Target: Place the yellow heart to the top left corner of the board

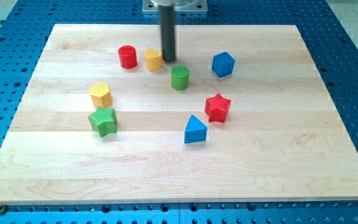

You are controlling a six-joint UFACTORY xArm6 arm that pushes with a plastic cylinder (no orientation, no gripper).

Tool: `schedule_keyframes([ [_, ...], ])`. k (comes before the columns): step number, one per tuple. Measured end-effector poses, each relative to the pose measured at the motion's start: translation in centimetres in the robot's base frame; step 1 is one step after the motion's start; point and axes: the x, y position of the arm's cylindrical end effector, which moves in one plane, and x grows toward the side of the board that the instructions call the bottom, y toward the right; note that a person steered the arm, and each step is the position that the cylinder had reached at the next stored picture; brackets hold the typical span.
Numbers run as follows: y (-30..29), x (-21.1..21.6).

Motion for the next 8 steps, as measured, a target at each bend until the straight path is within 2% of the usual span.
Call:
schedule_keyframes([
  [1, -0.4, 3.3],
  [2, -3.8, 2.6],
  [5, -13.7, -6.5],
  [7, -16.7, -10.2],
  [8, -17.8, -10.7],
])
